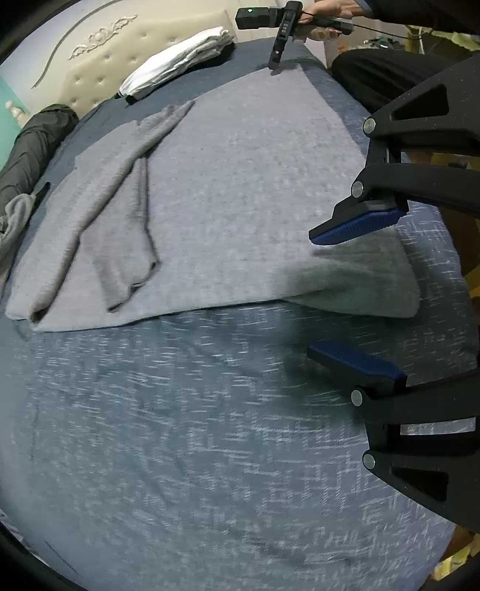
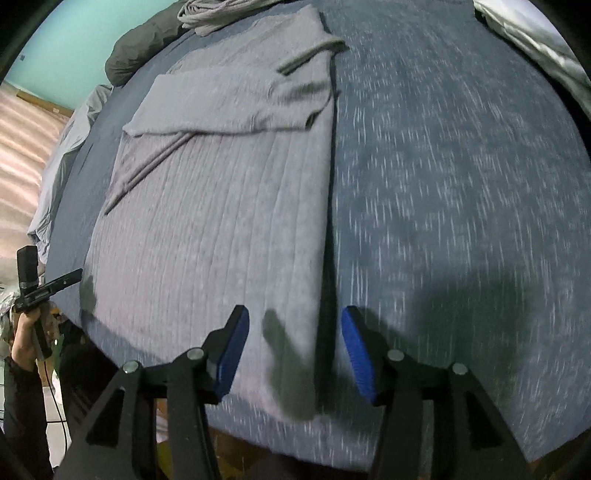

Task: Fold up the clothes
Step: 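Grasp the grey sweatshirt hem edge with both tools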

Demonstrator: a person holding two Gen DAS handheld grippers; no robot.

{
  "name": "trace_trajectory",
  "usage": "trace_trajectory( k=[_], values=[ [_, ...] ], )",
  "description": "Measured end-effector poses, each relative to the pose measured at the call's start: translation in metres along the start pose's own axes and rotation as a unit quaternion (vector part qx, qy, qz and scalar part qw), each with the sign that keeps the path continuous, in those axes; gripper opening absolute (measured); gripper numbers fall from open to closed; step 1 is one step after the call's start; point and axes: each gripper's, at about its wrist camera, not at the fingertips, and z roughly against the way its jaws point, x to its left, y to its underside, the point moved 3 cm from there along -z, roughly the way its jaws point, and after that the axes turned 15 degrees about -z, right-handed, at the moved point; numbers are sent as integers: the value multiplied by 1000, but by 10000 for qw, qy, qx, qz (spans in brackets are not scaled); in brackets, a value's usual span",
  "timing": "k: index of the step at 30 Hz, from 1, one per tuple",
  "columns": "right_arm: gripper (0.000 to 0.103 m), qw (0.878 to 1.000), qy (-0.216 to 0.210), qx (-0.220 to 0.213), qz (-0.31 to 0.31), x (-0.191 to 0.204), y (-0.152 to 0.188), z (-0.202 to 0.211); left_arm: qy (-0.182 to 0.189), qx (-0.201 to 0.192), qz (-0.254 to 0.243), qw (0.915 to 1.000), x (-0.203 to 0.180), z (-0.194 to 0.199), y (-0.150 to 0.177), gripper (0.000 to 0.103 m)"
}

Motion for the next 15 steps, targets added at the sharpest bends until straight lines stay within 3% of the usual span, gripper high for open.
trace_trajectory(
  k=[8, 10, 12, 13, 14, 15],
  values=[
    [53, 9998, -140, 162, -11, -3, 27, -2, 114, -14, 20, 9999, 1, -8, 16, 58],
    [53, 9997, -167, 189, 13, -2, 32, -3, 135, -24, 2, 9999, 1, -8, 17, 53],
    [53, 9996, -181, 209, 21, -1, 34, -6, 156, -35, -15, 9999, 0, -7, 19, 39],
    [52, 9996, -179, 202, 37, 0, 35, -8, 196, -38, 0, 9998, 0, -7, 20, 37],
    [49, 9996, -175, 194, 52, 1, 35, -9, 241, -42, 18, 9997, 0, -7, 21, 32],
    [39, 9997, -157, 170, 62, 1, 34, -9, 279, -29, 17, 9996, -1, -7, 23, 25]
  ],
)
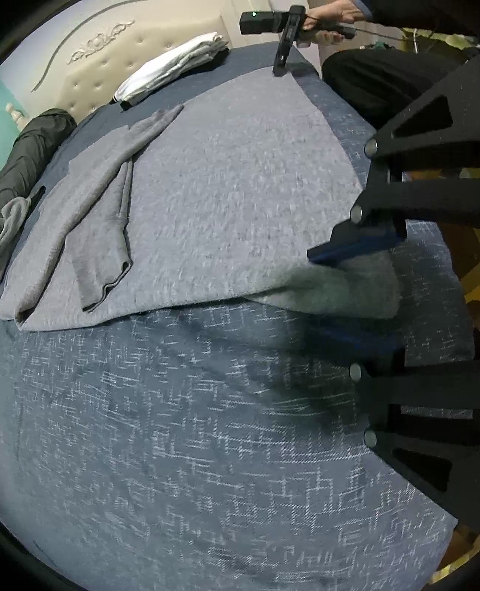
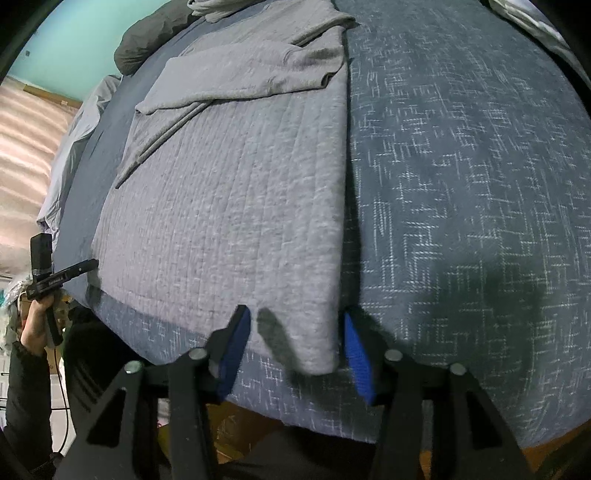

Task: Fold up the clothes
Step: 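Grasp the grey sweatshirt hem edge with both tools, then lift the held hem with both tools and fold it over toward the collar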

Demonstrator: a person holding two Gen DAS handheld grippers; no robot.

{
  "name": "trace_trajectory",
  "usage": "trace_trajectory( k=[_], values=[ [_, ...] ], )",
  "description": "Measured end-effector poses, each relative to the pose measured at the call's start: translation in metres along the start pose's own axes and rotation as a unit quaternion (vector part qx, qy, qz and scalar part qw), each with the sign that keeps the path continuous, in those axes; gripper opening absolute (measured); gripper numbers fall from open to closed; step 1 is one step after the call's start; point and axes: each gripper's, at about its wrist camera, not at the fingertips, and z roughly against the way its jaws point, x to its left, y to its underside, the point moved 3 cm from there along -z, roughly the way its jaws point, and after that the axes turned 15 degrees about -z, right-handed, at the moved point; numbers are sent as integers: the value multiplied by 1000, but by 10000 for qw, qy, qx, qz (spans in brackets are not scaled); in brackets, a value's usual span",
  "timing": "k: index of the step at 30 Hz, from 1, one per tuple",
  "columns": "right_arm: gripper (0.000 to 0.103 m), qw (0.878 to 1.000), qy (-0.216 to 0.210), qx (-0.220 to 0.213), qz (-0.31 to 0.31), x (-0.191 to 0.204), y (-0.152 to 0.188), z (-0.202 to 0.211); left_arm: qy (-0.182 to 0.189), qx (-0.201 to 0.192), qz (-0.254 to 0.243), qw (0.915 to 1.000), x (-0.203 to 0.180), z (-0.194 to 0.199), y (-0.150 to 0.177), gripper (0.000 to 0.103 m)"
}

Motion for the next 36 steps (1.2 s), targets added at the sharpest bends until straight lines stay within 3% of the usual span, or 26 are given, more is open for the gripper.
trace_trajectory(
  k=[4, 7, 11, 17, 20, 30, 36],
  values=[
    [15, 9999, -38, -95, 6, 0, 0, 2, 84, -7, -140, 9999, -6, 5, 3, 15],
    [8, 9997, -112, -184, 101, 2, 2, 9, 128, -41, -245, 9996, -12, 9, 4, 14],
    [7, 9992, -195, -297, 175, 5, 4, 18, 104, 74, -330, 9994, -16, 7, 6, 22],
    [7, 9990, -211, -345, 183, 5, 6, 19, 86, 93, -339, 9993, -19, 3, 7, 23],
    [6, 9986, -274, -422, 189, 6, 7, 21, 56, 8, -461, 9989, -22, 11, 5, 7],
    [5, 9922, -735, -907, 445, 21, 12, 72, 44, -479, -1067, 9931, -52, 83, -3, 5],
    [5, 9870, -933, -1152, 623, 31, 24, 105, 10, -703, -1237, 9898, -59, 124, 8, 5]
  ],
)
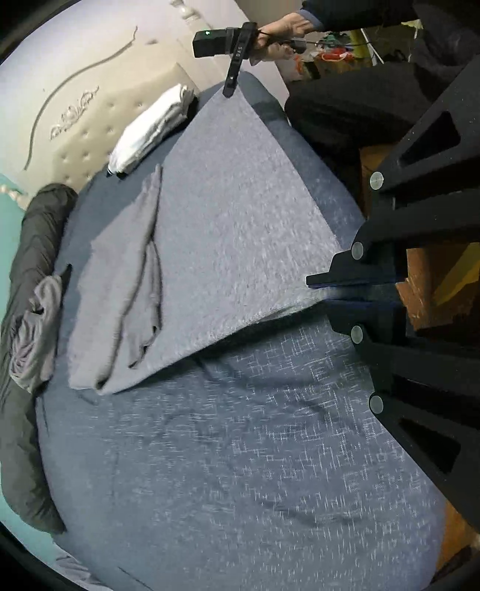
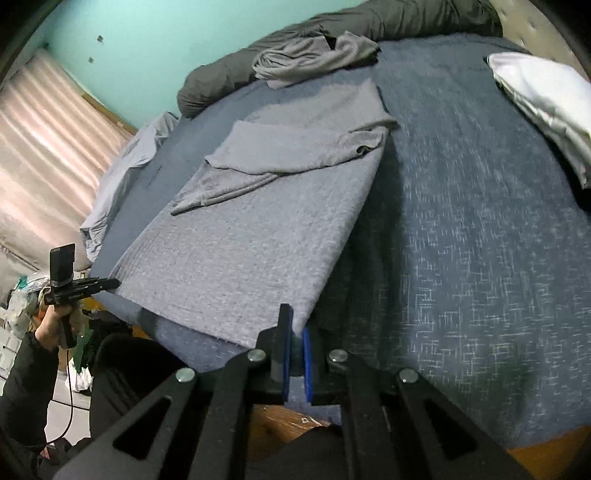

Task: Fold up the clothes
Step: 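Lift the held hem with both tools and fold it over toward the collar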

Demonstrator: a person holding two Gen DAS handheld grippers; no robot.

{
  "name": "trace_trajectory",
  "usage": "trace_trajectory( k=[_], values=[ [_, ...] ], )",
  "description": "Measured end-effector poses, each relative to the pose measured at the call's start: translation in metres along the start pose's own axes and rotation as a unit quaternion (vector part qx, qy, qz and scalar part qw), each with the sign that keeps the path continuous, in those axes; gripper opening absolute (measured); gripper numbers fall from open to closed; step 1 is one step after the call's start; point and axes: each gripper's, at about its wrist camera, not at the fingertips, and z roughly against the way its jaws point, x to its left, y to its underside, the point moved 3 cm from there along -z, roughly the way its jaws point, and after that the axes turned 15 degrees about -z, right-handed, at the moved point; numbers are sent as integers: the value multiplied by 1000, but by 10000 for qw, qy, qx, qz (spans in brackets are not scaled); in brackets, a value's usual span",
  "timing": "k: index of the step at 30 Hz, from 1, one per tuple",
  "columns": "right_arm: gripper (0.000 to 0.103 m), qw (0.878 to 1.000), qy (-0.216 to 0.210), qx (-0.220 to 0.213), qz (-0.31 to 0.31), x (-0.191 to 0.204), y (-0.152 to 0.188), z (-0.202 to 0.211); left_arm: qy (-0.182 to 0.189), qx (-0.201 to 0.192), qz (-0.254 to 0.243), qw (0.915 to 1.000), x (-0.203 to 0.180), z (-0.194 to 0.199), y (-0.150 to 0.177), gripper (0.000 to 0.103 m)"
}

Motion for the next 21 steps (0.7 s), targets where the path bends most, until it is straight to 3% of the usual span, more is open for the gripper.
trace_trajectory(
  k=[13, 21],
  values=[
    [4, 9987, -385, -196, 284, 24, 31, 51, 26, -150, -386, 9991, -28, 32, 14, 5],
    [4, 9979, -334, -87, 546, 36, 48, 54, 56, -247, -469, 9986, -34, 45, 5, 6]
  ],
)
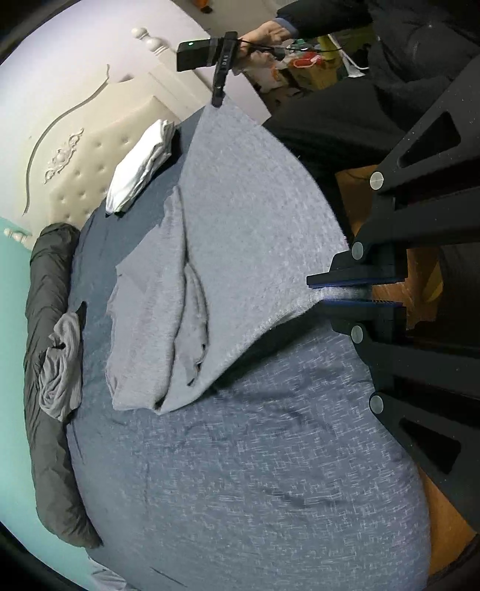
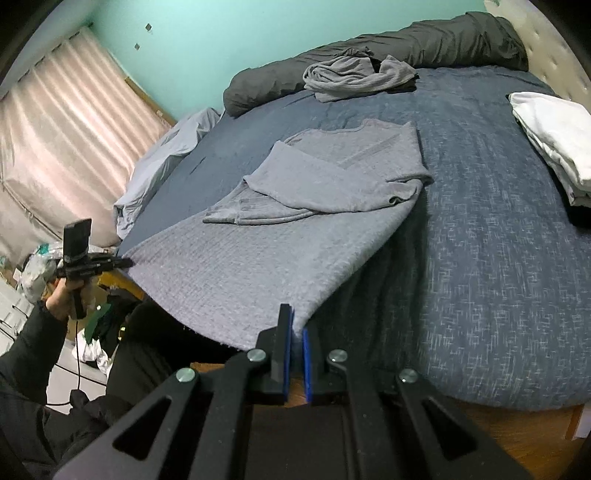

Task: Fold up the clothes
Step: 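Lift the held hem with both tools and fold it over toward the collar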

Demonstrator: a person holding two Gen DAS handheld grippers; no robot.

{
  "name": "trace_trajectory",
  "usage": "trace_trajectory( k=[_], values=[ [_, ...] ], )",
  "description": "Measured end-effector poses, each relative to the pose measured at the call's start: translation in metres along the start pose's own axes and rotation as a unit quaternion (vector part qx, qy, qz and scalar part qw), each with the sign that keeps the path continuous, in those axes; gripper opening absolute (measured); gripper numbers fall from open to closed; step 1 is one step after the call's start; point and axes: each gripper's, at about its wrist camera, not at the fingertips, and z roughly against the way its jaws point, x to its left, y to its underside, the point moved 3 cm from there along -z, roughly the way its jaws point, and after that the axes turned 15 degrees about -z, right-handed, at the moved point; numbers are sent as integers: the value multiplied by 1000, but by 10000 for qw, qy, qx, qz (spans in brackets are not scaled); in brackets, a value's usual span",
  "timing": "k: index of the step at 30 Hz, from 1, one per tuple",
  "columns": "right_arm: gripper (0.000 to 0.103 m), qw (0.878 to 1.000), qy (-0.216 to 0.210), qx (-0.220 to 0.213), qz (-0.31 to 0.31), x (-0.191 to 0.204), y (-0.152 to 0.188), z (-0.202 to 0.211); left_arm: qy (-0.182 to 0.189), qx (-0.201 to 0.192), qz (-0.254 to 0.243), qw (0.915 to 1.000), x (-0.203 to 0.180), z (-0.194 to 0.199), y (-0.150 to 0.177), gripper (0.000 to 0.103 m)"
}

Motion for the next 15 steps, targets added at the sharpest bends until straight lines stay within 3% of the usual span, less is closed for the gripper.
trace_trajectory(
  k=[9, 15],
  values=[
    [5, 9993, 255, -141, -230, -6, -45, -15, -58, -276, 241, 9993, 45, -11, -51, 6],
    [5, 9977, 379, -228, -511, -15, -100, -35, -55, -384, 484, 9981, 94, -33, -99, 6]
  ],
)
